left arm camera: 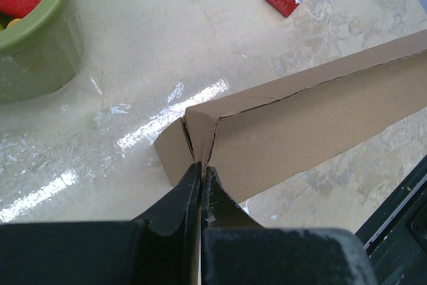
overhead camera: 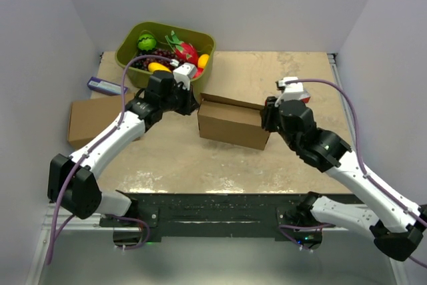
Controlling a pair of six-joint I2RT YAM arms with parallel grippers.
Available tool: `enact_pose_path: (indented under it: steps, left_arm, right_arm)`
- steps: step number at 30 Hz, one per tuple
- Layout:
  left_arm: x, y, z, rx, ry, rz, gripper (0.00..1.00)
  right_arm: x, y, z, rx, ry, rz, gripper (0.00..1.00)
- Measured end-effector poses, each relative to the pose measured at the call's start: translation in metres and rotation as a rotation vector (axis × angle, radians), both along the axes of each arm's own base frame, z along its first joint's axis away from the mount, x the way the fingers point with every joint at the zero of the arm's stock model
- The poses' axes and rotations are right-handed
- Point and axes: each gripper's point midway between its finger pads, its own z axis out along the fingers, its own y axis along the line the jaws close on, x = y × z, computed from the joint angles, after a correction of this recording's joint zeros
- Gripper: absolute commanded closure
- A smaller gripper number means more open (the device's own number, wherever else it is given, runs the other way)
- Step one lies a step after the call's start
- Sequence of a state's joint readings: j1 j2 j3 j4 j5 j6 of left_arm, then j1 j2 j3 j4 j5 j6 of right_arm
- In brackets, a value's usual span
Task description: Fold the paper box
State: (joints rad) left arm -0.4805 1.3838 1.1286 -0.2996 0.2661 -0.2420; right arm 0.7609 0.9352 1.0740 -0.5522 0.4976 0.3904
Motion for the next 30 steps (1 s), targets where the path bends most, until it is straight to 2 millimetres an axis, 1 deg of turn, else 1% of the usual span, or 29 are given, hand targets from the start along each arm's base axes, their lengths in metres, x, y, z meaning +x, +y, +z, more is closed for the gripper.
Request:
enact_pose_path:
  steps: [3,5,7,11,16,21,22,30]
  left_arm:
    - [0.001,0.000,0.000,0.002,0.003,-0.001,1.00]
    - [0.001,-0.001,0.000,0.002,0.004,-0.001,1.00]
    - [0.001,-0.001,0.000,0.002,0.004,-0.002,1.00]
    - [0.001,-0.001,0.000,0.002,0.004,-0.003,1.00]
    - [0.000,-0.002,0.000,-0.002,0.006,-0.011,1.00]
    - [-0.001,-0.003,-0.001,-0.003,0.009,-0.016,1.00]
    - [0.000,-0.003,-0.001,-0.003,0.008,-0.016,1.00]
    - [-0.001,-0.003,0.000,-0.008,0.010,-0.017,1.00]
  right_arm:
    - [-0.002,0.035,-0.007,-0.009,0.012,0.106,0.68]
    - [0.000,0.055,-0.018,-0.026,0.031,0.159,0.69]
    - [0.004,0.068,-0.029,-0.045,0.049,0.187,0.70]
    - [0.015,0.083,-0.043,-0.070,0.059,0.208,0.73]
    - [0.026,0.093,-0.056,-0.095,0.055,0.209,0.74]
    - [0.034,0.089,-0.084,-0.158,0.080,0.173,0.76]
    - [0.037,0.089,-0.083,-0.158,0.069,0.160,0.77]
    - [0.041,0.089,-0.086,-0.137,0.056,0.120,0.80]
